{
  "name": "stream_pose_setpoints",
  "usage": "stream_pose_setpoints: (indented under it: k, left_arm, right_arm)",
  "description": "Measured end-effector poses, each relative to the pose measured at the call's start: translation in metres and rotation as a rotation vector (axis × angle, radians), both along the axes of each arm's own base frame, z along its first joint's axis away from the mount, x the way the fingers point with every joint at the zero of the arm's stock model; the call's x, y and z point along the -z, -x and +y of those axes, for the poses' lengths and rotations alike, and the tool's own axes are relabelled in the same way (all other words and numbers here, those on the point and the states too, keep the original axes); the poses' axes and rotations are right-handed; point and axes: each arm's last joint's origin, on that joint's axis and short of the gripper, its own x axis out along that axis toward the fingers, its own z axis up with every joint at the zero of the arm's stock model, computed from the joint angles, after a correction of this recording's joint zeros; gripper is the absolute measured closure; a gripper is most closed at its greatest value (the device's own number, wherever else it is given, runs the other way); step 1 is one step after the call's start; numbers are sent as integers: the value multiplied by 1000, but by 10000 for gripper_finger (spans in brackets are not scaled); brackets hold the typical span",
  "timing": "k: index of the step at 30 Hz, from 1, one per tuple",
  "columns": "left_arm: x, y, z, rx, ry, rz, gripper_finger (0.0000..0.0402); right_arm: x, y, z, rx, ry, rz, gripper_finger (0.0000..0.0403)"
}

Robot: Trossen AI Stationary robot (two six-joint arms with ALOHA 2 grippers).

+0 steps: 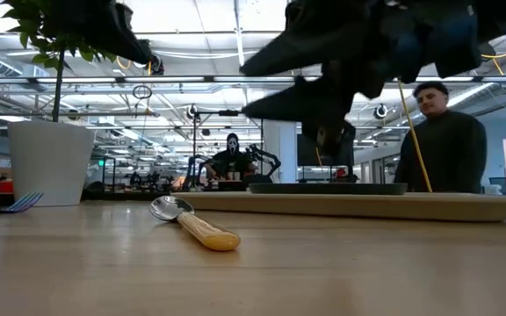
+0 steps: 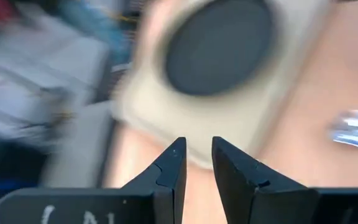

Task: Pick and place plate/cup/fork/spoon on tray
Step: Put the spoon on the tray

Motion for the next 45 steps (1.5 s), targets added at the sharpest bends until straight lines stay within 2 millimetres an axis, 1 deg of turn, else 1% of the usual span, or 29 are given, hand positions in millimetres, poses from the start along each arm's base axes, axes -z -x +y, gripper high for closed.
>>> stream_pose_setpoints:
  k: [2,4,7,9,12,15,17,20,23,26,28,30,34,36,38,40,42,45]
  left_arm:
    - [1,0,-3,85,93,14,321]
    - [1,-1,-6,126,144,9,321]
    - [1,-5,-6,108,183,-17,321]
    - [5,-9,-7,87,204,-1,321]
    - [12,-16,-9,64,229,32,321]
    - [20,-25,-11,46,244,55,321]
    - [27,-31,-12,17,268,78,321]
    - [36,-40,-13,-34,312,96,321]
    - [46,-45,-15,-96,358,125,321]
    - [53,-46,-15,-146,383,165,321]
    - [54,-45,-15,-157,380,184,321]
    - [54,-44,-14,-161,373,185,321]
    - [44,-37,-11,-153,350,144,321]
    - [38,-31,-7,-162,355,126,321]
    - [30,-25,-3,-178,357,83,321]
    - [21,-18,2,-199,351,32,321]
    - [15,-13,6,-213,355,-6,321]
    - [8,-7,8,-212,359,-43,321]
  right_arm:
    - [4,0,0,-10,29,5,266]
    - [3,0,0,-24,60,-9,266]
    - [-4,-2,1,-26,48,-73,266]
    - [-8,-3,1,-30,55,-119,266]
    - [-14,-7,-4,-40,139,-218,266]
    - [-21,-12,-15,22,233,-314,266]
    - [-23,-14,-22,49,294,-337,266]
    - [-17,-15,-30,40,376,-298,266]
    - [-7,-14,-33,3,464,-210,266]
    - [4,-10,-34,-71,582,-113,266]
    - [4,-13,-28,-140,661,-55,266]
    - [-6,-20,-20,-223,749,-6,266]
    - [-39,-35,-8,-399,902,85,266]
    - [-58,-41,-8,-465,922,98,266]
    - [-74,-47,-11,-505,904,89,266]
    - [-87,-50,-13,-541,900,105,266]
    - [-93,-53,-15,-564,917,134,265]
    - [-87,-58,-16,-601,927,201,260]
